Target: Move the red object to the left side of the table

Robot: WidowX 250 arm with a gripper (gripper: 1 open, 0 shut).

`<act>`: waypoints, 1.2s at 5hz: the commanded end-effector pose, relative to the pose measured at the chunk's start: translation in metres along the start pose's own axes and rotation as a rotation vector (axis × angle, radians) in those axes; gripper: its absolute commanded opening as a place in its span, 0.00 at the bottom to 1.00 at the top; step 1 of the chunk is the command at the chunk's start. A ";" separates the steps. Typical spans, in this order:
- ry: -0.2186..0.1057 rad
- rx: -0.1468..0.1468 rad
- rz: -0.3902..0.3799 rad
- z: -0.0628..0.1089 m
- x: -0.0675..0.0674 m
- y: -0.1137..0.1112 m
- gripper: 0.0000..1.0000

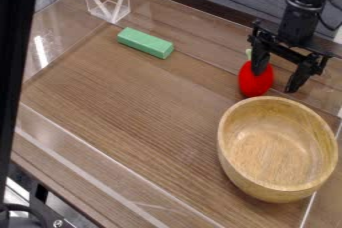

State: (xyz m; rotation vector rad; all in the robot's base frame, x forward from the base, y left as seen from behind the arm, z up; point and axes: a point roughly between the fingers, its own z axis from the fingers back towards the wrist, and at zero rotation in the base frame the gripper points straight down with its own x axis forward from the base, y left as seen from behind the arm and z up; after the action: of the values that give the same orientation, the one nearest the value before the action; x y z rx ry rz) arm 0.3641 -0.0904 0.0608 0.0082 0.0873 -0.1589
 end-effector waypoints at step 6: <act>-0.085 0.005 0.035 0.033 0.005 -0.004 1.00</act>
State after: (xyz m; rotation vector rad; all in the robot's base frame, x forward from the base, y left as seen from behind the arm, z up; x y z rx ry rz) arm 0.3642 -0.0896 0.0644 0.0194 0.0869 -0.1113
